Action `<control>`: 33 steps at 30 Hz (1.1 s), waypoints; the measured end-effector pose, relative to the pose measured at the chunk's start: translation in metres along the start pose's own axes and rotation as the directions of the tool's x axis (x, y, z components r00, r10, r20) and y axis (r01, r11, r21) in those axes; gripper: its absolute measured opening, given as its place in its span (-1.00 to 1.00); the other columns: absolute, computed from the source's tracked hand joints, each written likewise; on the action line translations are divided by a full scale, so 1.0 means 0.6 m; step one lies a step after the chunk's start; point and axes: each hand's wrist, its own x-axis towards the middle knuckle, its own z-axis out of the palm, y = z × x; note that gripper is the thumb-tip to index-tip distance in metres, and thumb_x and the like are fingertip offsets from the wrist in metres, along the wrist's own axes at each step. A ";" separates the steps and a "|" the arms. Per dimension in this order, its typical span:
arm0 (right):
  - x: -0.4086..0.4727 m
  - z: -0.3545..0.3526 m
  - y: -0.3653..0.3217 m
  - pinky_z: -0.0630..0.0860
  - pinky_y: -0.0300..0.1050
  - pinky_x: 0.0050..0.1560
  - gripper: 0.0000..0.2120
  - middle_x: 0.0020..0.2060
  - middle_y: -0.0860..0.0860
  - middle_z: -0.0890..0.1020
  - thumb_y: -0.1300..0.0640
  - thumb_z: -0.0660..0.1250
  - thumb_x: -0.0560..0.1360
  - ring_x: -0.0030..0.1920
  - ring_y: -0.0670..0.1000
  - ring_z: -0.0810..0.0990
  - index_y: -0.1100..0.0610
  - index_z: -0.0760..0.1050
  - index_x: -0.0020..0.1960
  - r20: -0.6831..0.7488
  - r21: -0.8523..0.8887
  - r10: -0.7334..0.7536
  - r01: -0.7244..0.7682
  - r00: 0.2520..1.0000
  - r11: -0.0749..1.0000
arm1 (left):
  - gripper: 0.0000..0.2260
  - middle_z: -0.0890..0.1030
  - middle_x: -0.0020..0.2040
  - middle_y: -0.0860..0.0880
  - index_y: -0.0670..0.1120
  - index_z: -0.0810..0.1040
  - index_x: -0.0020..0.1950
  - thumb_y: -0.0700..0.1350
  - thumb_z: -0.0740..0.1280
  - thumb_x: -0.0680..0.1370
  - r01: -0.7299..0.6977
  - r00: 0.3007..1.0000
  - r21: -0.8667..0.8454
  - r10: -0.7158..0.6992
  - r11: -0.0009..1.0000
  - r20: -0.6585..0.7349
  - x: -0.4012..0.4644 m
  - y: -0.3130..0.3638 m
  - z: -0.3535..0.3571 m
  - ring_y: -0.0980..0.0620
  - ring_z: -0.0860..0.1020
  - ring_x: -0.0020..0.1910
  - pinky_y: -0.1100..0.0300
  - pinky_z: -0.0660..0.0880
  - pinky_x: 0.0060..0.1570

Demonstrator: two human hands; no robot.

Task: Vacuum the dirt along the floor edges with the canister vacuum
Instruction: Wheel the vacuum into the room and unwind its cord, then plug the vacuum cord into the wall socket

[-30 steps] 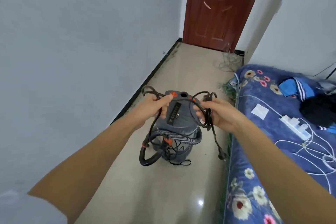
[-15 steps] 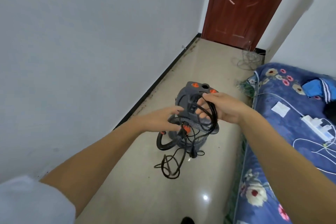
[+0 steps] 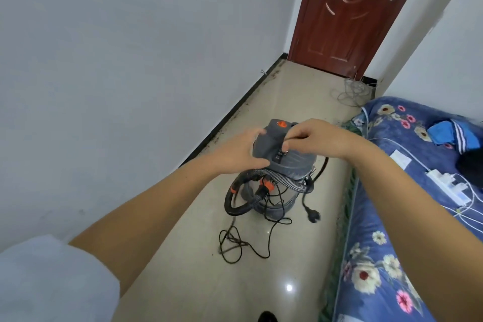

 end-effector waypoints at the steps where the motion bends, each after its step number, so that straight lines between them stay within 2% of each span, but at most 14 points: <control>1: 0.002 0.002 -0.008 0.34 -0.21 -0.29 -0.81 -0.41 -0.04 0.55 0.07 0.33 0.51 -0.41 -0.16 0.39 0.03 0.64 -0.23 0.035 -0.059 -0.026 0.028 0.999 0.998 | -0.47 0.37 0.38 -0.04 -0.09 0.28 0.44 -0.06 0.37 0.52 -0.069 0.997 -0.037 0.070 0.997 0.014 0.000 0.010 0.000 0.03 0.34 0.36 0.36 0.23 0.20; 4: 0.011 0.009 -0.019 0.41 -0.06 -0.20 -0.84 -0.32 0.06 0.61 0.01 0.35 0.46 -0.30 -0.05 0.45 0.06 0.64 -0.19 0.044 -0.199 -0.081 0.088 0.996 0.976 | -0.81 0.61 0.06 -0.10 -0.19 0.59 0.03 -0.11 0.25 0.60 -0.077 0.987 -0.153 0.097 0.985 0.129 -0.002 0.023 0.001 -0.01 0.54 0.09 0.23 0.41 0.15; 5: 0.011 0.004 -0.019 0.39 -0.08 -0.22 -0.86 -0.35 0.04 0.58 0.04 0.37 0.46 -0.31 -0.05 0.44 0.07 0.61 -0.22 0.036 -0.186 -0.086 0.091 0.996 0.978 | -0.75 0.61 -0.13 -0.11 -0.18 0.57 -0.15 -0.10 0.20 0.62 -0.036 0.983 -0.223 0.075 0.974 0.167 -0.006 0.023 -0.001 -0.01 0.57 -0.09 0.23 0.48 0.06; 8: 0.010 -0.022 0.009 0.34 -0.21 -0.29 -0.79 -0.43 -0.08 0.47 0.16 0.35 0.49 -0.36 -0.05 0.43 0.03 0.44 -0.31 -0.013 -0.190 0.008 -0.010 1.000 0.982 | -0.64 0.34 -0.46 0.01 -0.09 0.34 -0.36 -0.08 0.14 0.64 0.026 0.995 -0.524 0.030 0.851 0.097 -0.017 0.016 -0.011 0.10 0.38 -0.48 0.24 0.59 -0.16; 11: 0.012 -0.023 0.067 0.43 -0.22 -0.29 -0.75 -0.43 -0.05 0.56 0.18 0.19 0.56 -0.37 -0.06 0.53 0.11 0.45 -0.29 -0.168 -0.212 0.199 -0.232 0.966 0.949 | -0.62 0.17 -0.56 0.10 -0.04 0.29 -0.39 -0.06 0.15 0.64 0.017 0.999 -0.673 0.021 0.739 0.048 -0.030 0.030 -0.035 0.13 0.18 -0.58 0.28 0.47 -0.40; 15: 0.019 0.006 0.115 0.58 0.12 -0.01 -0.67 -0.14 0.25 0.61 0.12 0.02 0.61 -0.10 0.24 0.61 0.28 0.49 -0.01 -0.245 -0.135 0.392 -0.431 0.887 0.892 | -0.48 0.19 -0.61 0.11 0.00 0.36 -0.53 -0.03 0.05 0.65 0.004 0.996 -0.935 0.077 0.355 0.034 -0.042 0.086 -0.085 0.21 0.13 -0.68 0.40 0.14 -0.70; 17: 0.022 0.012 0.113 0.63 0.01 -0.18 -0.65 -0.21 0.25 0.62 0.10 -0.02 0.63 -0.26 0.18 0.65 0.29 0.46 0.06 -0.204 0.012 0.452 -0.460 0.868 0.888 | -0.47 0.19 -0.63 0.10 -0.03 0.39 -0.52 -0.01 0.00 0.64 0.012 0.987 -0.972 0.155 0.235 0.050 -0.055 0.108 -0.110 0.21 0.08 -0.70 0.44 0.09 -0.75; 20: 0.042 0.017 0.109 0.63 -0.21 -0.33 -0.78 -0.20 0.17 0.63 0.17 0.09 0.64 -0.32 0.01 0.66 0.24 0.44 0.14 -0.142 0.538 0.425 -0.291 0.894 0.791 | -0.54 0.07 -0.56 0.08 -0.04 0.43 -0.48 0.01 0.03 0.59 0.048 0.961 -0.962 0.250 0.267 0.118 -0.088 0.114 -0.124 0.16 0.01 -0.64 0.45 0.08 -0.75; 22: 0.053 0.011 0.100 0.60 -0.07 0.06 -0.84 -0.07 0.15 0.64 0.34 0.10 0.61 -0.05 0.04 0.65 0.25 0.44 0.06 -0.113 0.812 0.333 -0.106 0.936 0.574 | -0.59 0.11 -0.57 0.09 -0.03 0.43 -0.46 0.02 0.10 0.56 0.080 0.969 -0.928 0.190 0.364 0.158 -0.109 0.091 -0.112 0.20 0.07 -0.67 0.45 0.13 -0.73; 24: 0.058 -0.008 0.082 0.47 0.09 0.24 -0.66 -0.04 0.17 0.61 0.63 0.21 0.32 -0.04 0.06 0.60 0.28 0.44 -0.06 -0.110 0.992 0.237 0.092 0.965 0.089 | -0.62 0.19 -0.58 0.12 -0.01 0.43 -0.45 0.02 0.15 0.56 0.109 0.991 -0.854 0.007 0.509 0.131 -0.129 0.045 -0.088 0.20 0.15 -0.64 0.39 0.25 -0.60; 26: 0.076 -0.032 0.067 0.59 0.01 -0.08 -0.30 -0.23 0.19 0.58 0.64 0.34 -0.23 -0.30 0.07 0.59 0.32 0.46 -0.10 -0.175 0.857 0.089 0.196 0.981 -0.476 | -0.63 0.19 -0.54 0.10 -0.01 0.37 -0.42 0.02 0.17 0.59 0.194 0.970 -0.771 -0.236 0.607 0.059 -0.156 -0.012 -0.052 0.13 0.15 -0.56 0.28 0.29 -0.37; 27: 0.087 -0.040 0.050 0.56 -0.11 -0.36 -0.26 -0.34 0.16 0.55 0.61 0.34 -0.34 -0.45 0.04 0.53 0.33 0.48 -0.15 -0.208 0.778 0.049 0.196 0.977 -0.597 | -0.63 0.20 -0.52 0.10 -0.02 0.33 -0.40 0.05 0.18 0.59 0.251 0.938 -0.759 -0.344 0.600 0.039 -0.174 -0.039 -0.028 0.10 0.15 -0.51 0.24 0.30 -0.29; 30: 0.104 -0.036 -0.049 0.16 -0.31 -0.67 -0.46 -0.49 -0.02 0.46 0.36 0.46 -0.12 -0.63 -0.12 0.26 0.13 0.50 -0.16 -0.105 0.943 -0.091 0.070 0.990 -0.325 | -0.63 0.32 -0.48 0.08 -0.06 0.34 -0.34 0.12 0.12 0.59 0.360 0.878 -0.756 -0.472 0.547 0.077 -0.230 -0.088 0.053 0.08 0.25 -0.42 0.36 0.40 -0.32; 33: 0.116 0.030 -0.158 0.06 -0.38 -0.66 -0.70 -0.50 -0.07 0.44 0.20 0.19 0.53 -0.64 -0.17 0.18 -0.08 0.38 0.21 0.000 1.000 -0.207 0.006 0.978 0.027 | -0.61 0.47 -0.33 0.01 -0.09 0.48 -0.16 0.13 0.02 0.59 0.352 0.893 -0.772 -0.436 0.529 0.109 -0.261 -0.091 0.115 0.08 0.41 -0.31 0.40 0.40 -0.27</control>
